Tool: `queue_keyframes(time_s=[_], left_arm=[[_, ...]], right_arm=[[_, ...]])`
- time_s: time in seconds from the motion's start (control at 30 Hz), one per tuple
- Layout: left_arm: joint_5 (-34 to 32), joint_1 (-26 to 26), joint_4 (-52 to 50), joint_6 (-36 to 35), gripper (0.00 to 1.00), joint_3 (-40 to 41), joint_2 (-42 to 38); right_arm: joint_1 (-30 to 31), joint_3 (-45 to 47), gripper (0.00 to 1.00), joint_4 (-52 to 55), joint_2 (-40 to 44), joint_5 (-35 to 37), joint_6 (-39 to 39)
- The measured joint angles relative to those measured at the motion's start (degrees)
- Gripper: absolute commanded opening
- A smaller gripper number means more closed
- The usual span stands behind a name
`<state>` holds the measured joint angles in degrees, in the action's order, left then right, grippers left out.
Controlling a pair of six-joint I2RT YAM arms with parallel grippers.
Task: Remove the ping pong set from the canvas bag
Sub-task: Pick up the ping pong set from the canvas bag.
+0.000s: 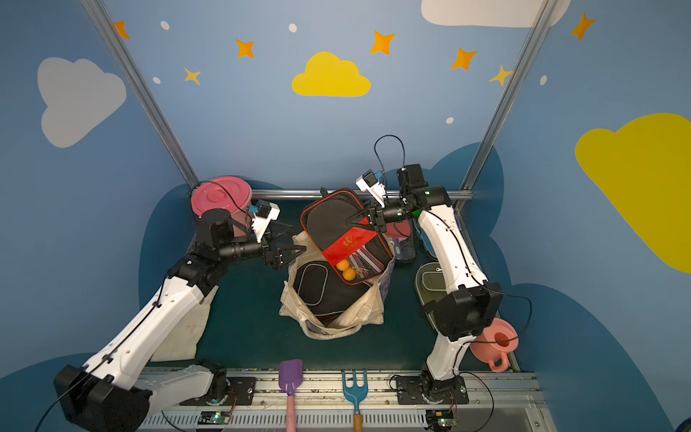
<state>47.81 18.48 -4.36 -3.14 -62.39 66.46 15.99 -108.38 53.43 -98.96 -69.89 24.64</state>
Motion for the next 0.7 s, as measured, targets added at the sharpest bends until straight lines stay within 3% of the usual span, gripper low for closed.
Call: queue_keyframes(time_s=[0.17,0.27,0.63,0.7], left_arm=[[-0.79,0.09,7.48,5.64,1.00,2.36,0.76],[-0.52,0.44,12.09,8.83,1.00,2.40,2.80],[4.52,2.45,27.74,19.47,0.99,2.19,10.47],[5.05,2.82,29.49,21.05,0.87,2.19,11.30]], right_arm=[[-0.04,9.31,0.00,-23.15,6.25,-1.27,-18.88],[0.44,10.38,0.00,-31.63,7.43,-2.58,-25.97],[3.76,16.24,0.00,-45.92,8.72,-4.39,-36.46],[4.17,17.66,0.00,-48.00,8.72,-4.66,-38.07]])
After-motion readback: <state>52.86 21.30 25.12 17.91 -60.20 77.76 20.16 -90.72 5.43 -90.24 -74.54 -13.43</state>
